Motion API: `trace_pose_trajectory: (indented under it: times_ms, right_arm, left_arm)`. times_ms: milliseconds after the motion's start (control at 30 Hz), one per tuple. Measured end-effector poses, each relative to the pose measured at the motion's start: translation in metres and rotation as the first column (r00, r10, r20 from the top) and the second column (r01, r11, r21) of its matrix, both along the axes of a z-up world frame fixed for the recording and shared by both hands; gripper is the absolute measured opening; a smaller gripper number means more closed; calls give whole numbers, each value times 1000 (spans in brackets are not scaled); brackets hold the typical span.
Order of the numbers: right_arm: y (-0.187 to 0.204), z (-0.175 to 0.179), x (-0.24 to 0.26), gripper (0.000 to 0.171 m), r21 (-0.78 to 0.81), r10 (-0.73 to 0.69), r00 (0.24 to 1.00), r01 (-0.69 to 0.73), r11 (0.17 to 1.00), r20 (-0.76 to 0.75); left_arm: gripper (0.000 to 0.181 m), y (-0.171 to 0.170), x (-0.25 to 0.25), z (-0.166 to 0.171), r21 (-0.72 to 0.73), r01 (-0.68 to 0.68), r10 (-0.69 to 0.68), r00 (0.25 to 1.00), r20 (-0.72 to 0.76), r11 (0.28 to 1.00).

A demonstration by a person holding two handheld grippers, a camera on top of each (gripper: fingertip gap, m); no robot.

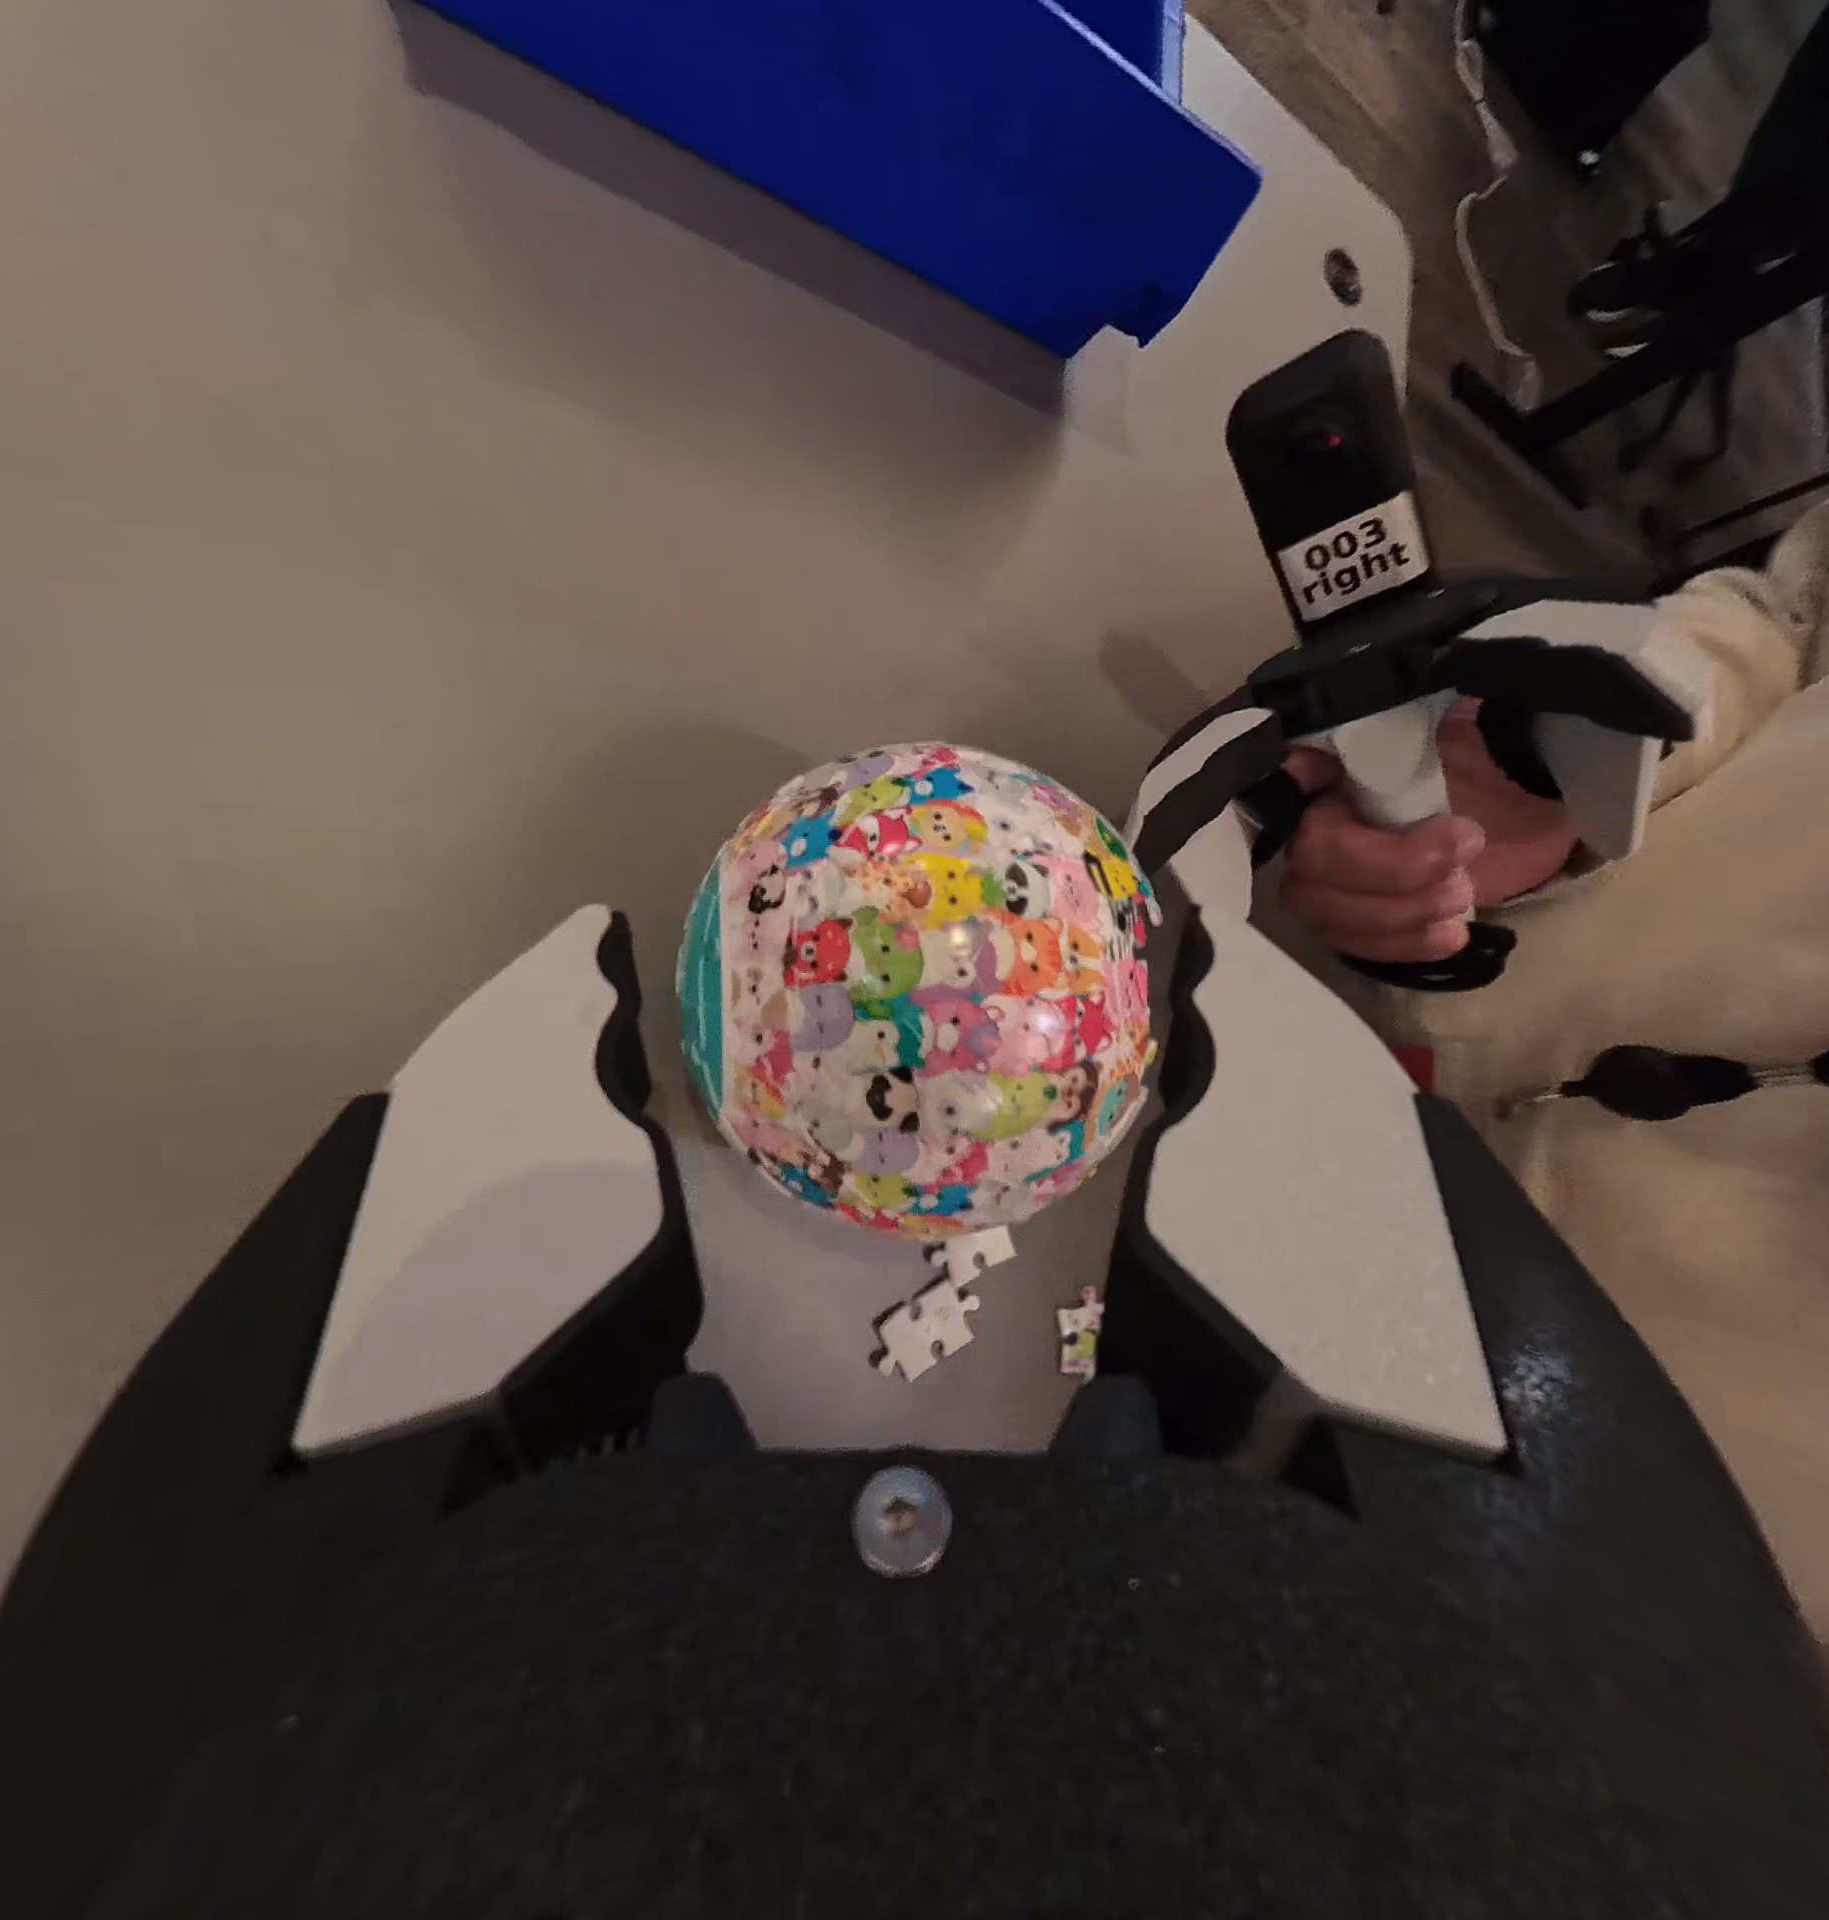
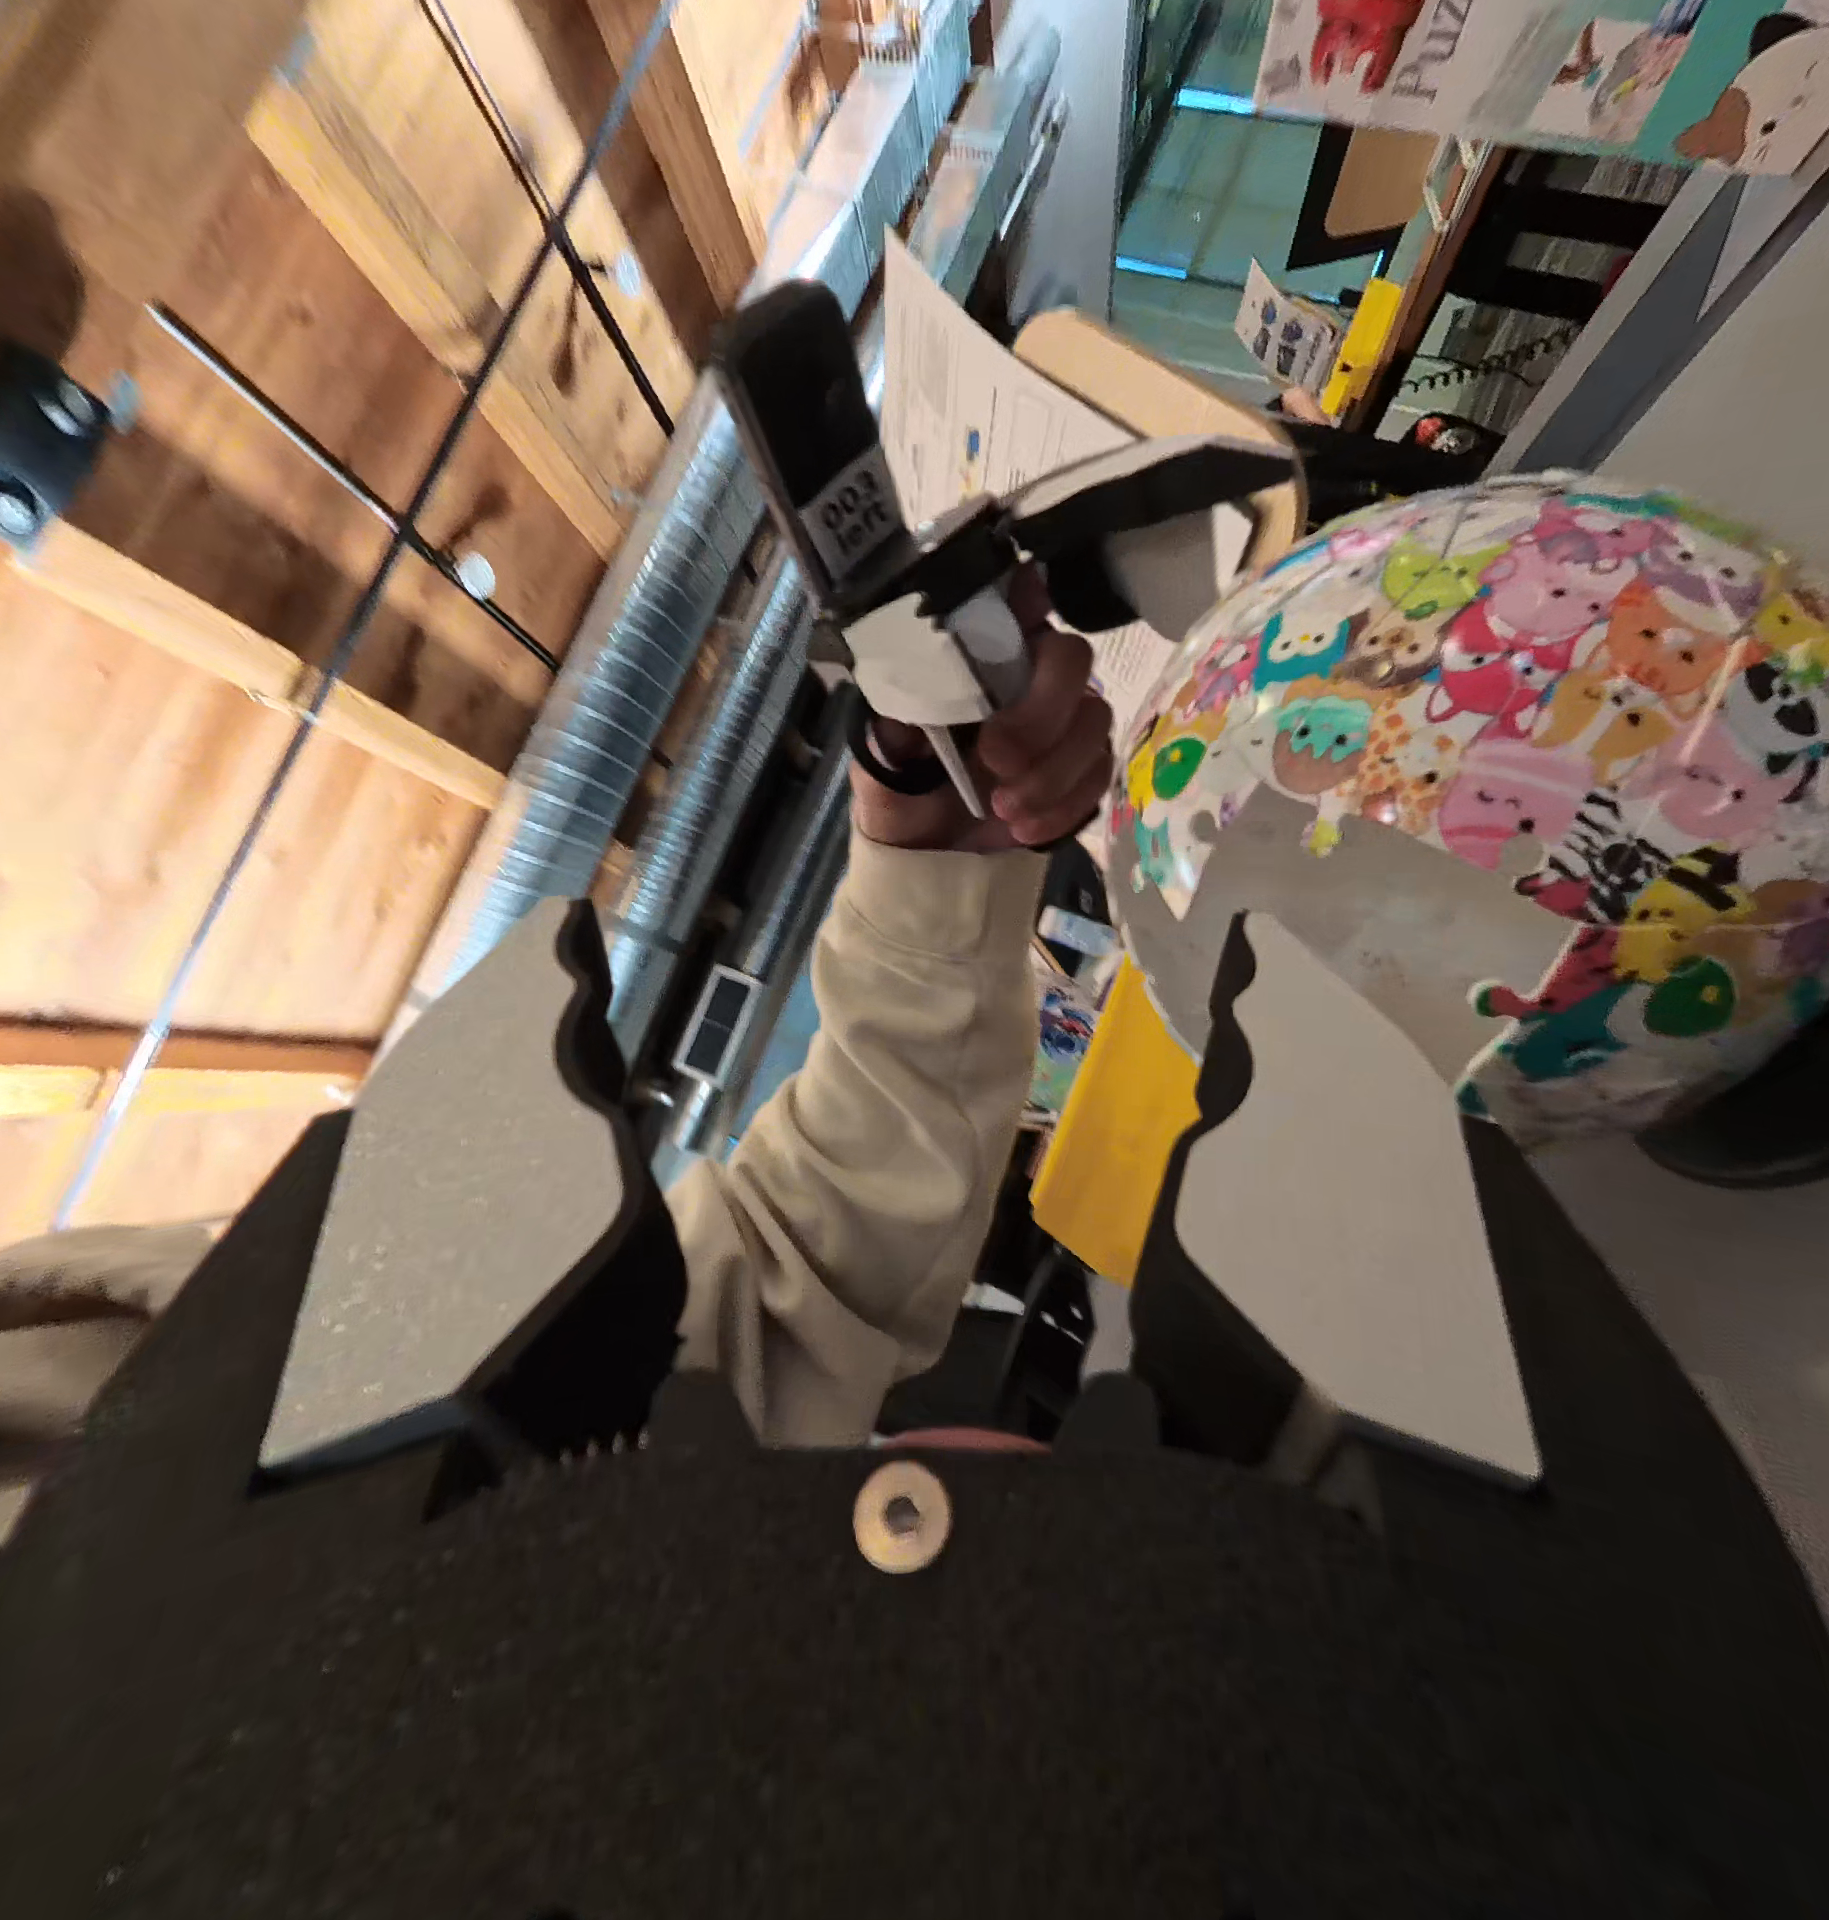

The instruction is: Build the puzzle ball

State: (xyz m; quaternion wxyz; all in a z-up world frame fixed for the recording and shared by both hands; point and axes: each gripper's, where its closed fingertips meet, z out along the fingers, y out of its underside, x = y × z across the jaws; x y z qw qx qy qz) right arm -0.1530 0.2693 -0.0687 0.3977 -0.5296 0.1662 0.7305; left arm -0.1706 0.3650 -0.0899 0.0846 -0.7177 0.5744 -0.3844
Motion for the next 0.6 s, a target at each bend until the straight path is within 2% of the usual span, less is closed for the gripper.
trace_pose_trajectory:
  times_ms: [133, 267, 600]
  right_arm:
    - [7, 6, 1, 112, -44, -9, 997, 6, 999, -74]
    - [16, 6, -1, 114, -85, -8, 991, -4, 996, -135]
    - [34, 10, 4, 112, -143, -65, 938, 17, 990, -341]
  left_arm:
    - [101, 5, 10, -9, -180, -35, 42, 999, 34, 983]
    - [100, 3, 10, -8, -263, -38, 74, 989, 126, 964]
    - [108, -24, 1, -28, -137, 37, -23, 995, 102, 990]
